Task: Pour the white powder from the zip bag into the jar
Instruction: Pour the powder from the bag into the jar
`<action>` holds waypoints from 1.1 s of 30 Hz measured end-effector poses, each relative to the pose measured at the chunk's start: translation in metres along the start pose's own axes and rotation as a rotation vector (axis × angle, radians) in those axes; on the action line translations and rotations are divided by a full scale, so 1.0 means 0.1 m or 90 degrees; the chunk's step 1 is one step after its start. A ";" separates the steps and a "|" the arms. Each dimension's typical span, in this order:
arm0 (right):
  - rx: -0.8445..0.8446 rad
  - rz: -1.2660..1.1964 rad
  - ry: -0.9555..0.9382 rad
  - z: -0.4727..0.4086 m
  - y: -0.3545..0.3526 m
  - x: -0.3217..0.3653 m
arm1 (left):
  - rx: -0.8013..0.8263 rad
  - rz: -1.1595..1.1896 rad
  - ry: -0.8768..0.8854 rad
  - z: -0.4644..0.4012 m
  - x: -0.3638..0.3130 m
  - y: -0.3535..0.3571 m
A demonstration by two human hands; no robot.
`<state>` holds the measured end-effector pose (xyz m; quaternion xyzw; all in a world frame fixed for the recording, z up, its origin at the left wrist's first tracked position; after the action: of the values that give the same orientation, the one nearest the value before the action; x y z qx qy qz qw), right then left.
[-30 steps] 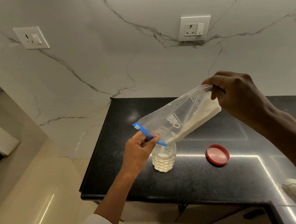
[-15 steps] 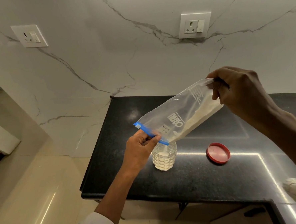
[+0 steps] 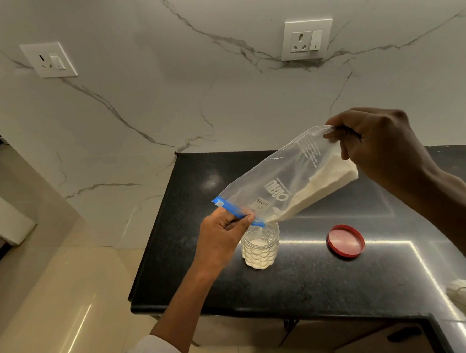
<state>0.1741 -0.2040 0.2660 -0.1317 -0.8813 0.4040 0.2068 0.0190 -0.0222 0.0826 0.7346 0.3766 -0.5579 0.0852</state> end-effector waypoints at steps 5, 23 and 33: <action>-0.004 0.013 0.009 0.00 0.00 -0.03 | 0.013 0.014 0.006 0.00 -0.02 0.00; -0.045 -0.053 -0.046 0.01 -0.04 0.10 | 0.026 0.022 -0.015 0.04 -0.04 -0.04; -0.042 -0.016 -0.064 0.02 -0.05 0.13 | 0.024 0.010 -0.010 0.04 -0.06 -0.04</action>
<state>0.1614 -0.2034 0.2725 -0.1068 -0.9049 0.3784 0.1633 0.0131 -0.0243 0.0878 0.7349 0.3593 -0.5698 0.0785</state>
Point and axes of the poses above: each hand's wrist, its own z-axis away from the middle knuckle, its own y-axis out of the palm, x = y × z, the point moved 5 cm from there along -z, towards the middle knuckle, and after that the axes turned 11 degrees about y, right-handed, at the moved point
